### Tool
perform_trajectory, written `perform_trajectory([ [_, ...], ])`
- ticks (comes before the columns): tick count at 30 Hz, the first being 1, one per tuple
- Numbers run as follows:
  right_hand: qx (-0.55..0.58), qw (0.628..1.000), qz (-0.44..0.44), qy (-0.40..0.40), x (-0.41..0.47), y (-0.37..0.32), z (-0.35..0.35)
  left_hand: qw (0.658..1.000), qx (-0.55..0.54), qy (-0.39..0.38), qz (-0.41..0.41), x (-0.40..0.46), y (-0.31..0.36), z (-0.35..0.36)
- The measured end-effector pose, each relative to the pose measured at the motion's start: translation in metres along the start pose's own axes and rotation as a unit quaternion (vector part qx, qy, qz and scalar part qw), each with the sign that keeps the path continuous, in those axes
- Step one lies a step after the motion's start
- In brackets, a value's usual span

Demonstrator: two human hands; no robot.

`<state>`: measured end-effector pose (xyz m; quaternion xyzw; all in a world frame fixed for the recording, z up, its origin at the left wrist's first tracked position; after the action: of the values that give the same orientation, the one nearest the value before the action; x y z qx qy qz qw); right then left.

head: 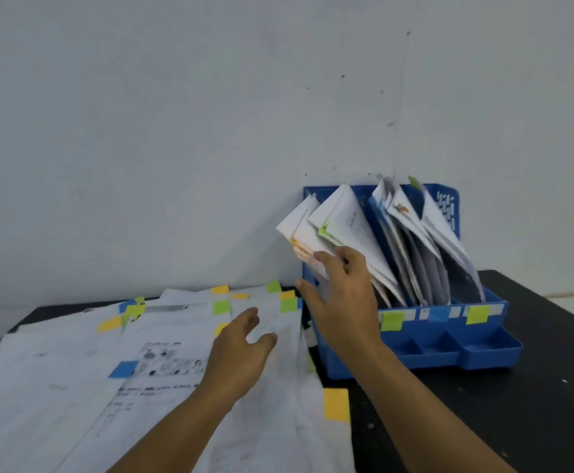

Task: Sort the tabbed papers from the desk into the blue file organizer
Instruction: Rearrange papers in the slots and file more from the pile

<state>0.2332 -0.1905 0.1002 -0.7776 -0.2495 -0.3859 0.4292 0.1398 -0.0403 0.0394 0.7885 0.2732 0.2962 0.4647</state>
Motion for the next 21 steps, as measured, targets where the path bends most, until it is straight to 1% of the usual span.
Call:
perform_trajectory([
  [3,0.037,0.999,-0.014,0.021,-0.027,-0.02,0.011,0.998,0.048,0.039,0.022,-0.011,-0.022,-0.036],
  [5,0.076,0.997,-0.006,-0.008,-0.044,-0.036,0.024,0.995,0.078,0.064,0.025,-0.017,-0.033,-0.057],
  [6,0.084,0.996,0.001,-0.037,-0.052,-0.044,0.032,0.993,0.091,0.073,0.024,-0.019,-0.037,-0.067],
  [8,0.086,0.988,0.027,-0.123,-0.071,-0.057,0.046,0.988,0.127,0.087,0.021,-0.023,-0.048,-0.083],
  [11,0.048,0.962,0.051,-0.264,-0.1,-0.07,0.067,0.974,0.191,0.113,0.033,-0.028,-0.059,-0.112],
  [13,0.017,0.941,0.056,-0.333,-0.119,-0.073,0.076,0.955,0.254,0.146,0.044,-0.033,-0.066,-0.132],
  [14,0.002,0.933,0.056,-0.356,-0.127,-0.074,0.08,0.943,0.288,0.16,0.038,-0.035,-0.072,-0.142],
  [16,-0.024,0.925,0.044,-0.377,-0.142,-0.073,0.083,0.918,0.36,0.169,0.002,-0.035,-0.087,-0.16],
  [18,-0.037,0.926,0.021,-0.376,-0.15,-0.073,0.084,0.896,0.412,0.151,-0.066,-0.034,-0.106,-0.178],
  [20,-0.03,0.929,0.018,-0.368,-0.153,-0.071,0.083,0.892,0.412,0.128,-0.134,-0.034,-0.123,-0.19],
  [21,-0.025,0.93,0.021,-0.365,-0.154,-0.07,0.082,0.89,0.414,0.121,-0.148,-0.034,-0.129,-0.193],
])
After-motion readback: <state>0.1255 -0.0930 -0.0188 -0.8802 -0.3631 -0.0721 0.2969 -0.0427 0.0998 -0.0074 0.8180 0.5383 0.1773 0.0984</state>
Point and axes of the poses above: each hand's wrist, its own x-axis towards the middle knuckle, its own z-axis out of the palm, y = z × x, the point moved 4 cm from there along x, towards the middle knuckle, and after that the axes turned 12 degrees about y, right-handed, at the moved point
